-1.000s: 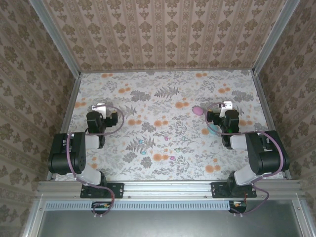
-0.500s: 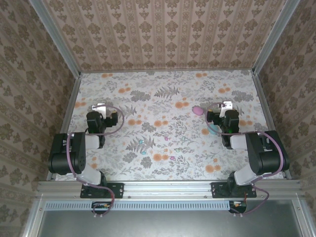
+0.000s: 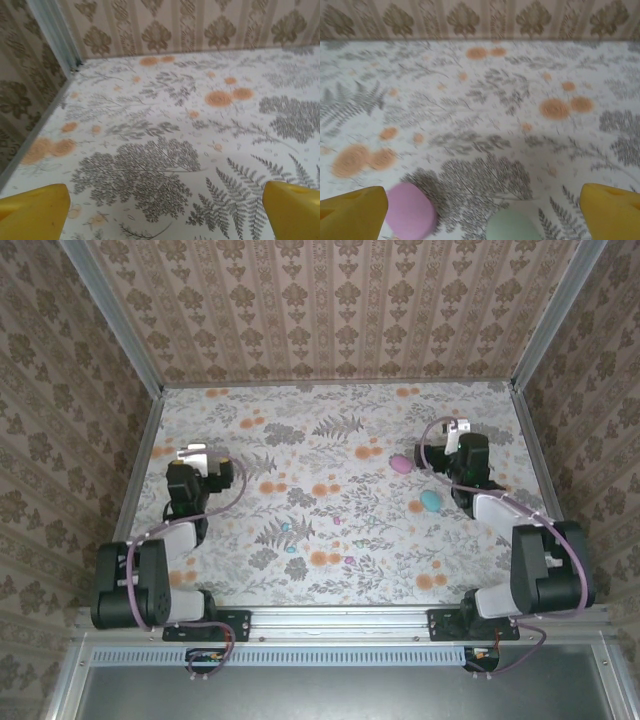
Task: Insert the wireless bluetooth earbuds into the charging case
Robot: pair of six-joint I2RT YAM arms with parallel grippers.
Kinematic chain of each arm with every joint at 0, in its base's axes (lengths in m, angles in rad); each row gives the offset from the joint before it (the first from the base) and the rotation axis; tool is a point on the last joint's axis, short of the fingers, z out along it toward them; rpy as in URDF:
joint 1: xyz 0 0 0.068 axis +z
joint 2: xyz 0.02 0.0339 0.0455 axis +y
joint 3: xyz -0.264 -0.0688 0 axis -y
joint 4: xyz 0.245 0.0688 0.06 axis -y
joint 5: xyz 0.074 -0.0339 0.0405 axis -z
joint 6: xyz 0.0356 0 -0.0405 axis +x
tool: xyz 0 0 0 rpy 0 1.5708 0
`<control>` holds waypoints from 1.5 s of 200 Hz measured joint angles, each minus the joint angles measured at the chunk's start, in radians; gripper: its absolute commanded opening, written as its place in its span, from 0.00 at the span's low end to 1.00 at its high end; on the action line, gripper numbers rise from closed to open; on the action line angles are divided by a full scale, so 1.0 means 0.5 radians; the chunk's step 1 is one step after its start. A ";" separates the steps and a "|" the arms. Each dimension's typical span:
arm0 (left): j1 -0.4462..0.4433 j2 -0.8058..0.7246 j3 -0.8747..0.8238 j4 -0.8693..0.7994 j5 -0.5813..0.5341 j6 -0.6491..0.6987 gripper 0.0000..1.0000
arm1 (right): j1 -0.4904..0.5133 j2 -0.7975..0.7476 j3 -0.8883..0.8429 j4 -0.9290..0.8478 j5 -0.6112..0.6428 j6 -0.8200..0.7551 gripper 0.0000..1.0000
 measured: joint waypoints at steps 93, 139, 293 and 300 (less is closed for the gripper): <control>0.066 -0.426 0.147 -0.663 0.247 -0.674 1.00 | 0.001 -0.146 0.079 -0.525 -0.504 -0.420 0.72; 0.008 -0.475 0.141 -0.758 0.518 -0.851 1.00 | 0.005 0.017 0.246 -0.838 -0.622 -0.906 0.63; -0.069 -0.643 0.133 -0.964 0.662 -0.855 1.00 | 0.077 0.815 0.905 -1.435 -0.448 -1.511 0.67; -0.069 -0.648 0.133 -0.965 0.661 -0.851 1.00 | 0.082 0.843 0.932 -1.454 -0.446 -1.520 0.67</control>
